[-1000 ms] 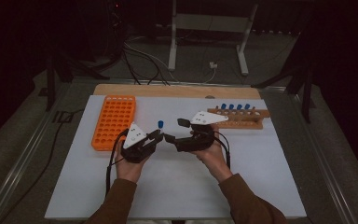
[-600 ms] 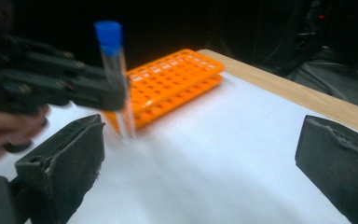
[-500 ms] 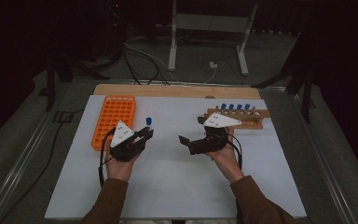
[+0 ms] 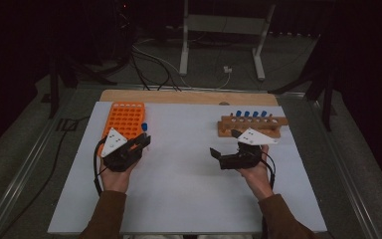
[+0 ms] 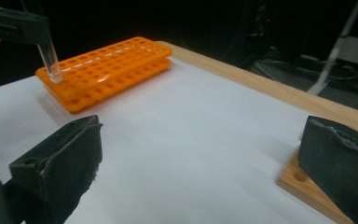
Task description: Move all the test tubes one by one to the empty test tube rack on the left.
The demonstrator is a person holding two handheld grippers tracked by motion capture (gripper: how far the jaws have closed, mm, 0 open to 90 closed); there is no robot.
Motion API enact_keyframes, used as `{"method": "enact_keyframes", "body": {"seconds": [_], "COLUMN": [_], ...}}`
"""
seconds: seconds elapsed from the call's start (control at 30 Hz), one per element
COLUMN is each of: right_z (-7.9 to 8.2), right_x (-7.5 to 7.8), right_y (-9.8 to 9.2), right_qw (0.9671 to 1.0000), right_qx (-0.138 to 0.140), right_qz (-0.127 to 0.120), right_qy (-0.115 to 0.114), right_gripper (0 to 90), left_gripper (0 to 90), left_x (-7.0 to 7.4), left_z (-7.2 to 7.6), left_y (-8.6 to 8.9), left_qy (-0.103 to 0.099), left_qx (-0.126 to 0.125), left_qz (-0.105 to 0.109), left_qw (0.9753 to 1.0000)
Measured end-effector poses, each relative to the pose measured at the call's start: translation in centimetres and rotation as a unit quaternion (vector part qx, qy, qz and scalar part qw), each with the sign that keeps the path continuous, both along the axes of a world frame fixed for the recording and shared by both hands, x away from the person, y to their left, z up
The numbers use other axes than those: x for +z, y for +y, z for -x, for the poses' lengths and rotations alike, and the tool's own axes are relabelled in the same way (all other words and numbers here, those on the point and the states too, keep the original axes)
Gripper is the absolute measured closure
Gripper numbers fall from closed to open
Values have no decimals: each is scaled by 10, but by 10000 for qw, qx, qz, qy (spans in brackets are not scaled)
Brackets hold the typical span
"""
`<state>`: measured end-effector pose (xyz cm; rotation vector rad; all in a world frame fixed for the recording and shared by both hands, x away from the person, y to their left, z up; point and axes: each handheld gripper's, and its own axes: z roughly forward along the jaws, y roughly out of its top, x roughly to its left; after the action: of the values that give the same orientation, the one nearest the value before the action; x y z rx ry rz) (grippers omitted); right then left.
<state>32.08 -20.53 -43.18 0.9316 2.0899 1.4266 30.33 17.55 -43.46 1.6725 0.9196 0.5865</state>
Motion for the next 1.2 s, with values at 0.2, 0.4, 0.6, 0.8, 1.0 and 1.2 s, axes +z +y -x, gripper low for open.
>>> {"method": "enact_keyframes", "body": {"seconds": [0.2,0.4,0.6,0.8,1.0,1.2], "right_z": [12,23,30,33,35,36], "right_x": [-4,-14,-22,-22,-22,-24], "right_y": [-22,-40,-54,-61,-69,-76], "right_qw": [9998,9994,9989,9986,9979,9974], "right_qx": [-195,-346,-460,-517,-612,-671], "right_qz": [36,76,48,-49,-170,-253], "right_qy": [-72,-64,-41,-51,-97,-72], "right_gripper": [0,0,0,0,0,0], "left_gripper": [781,781,781,782,782,781], "left_x": [1,-2,-6,-14,-26,-32], "left_z": [0,-3,-6,-7,-10,-12], "left_y": [9,17,24,29,35,35], "left_qy": [-24,-13,-18,5,100,143], "left_qx": [115,234,347,492,623,716], "left_qz": [-9,-58,-120,-300,-325,-400], "left_qw": [9999,9997,9993,9983,9975,9965]}}
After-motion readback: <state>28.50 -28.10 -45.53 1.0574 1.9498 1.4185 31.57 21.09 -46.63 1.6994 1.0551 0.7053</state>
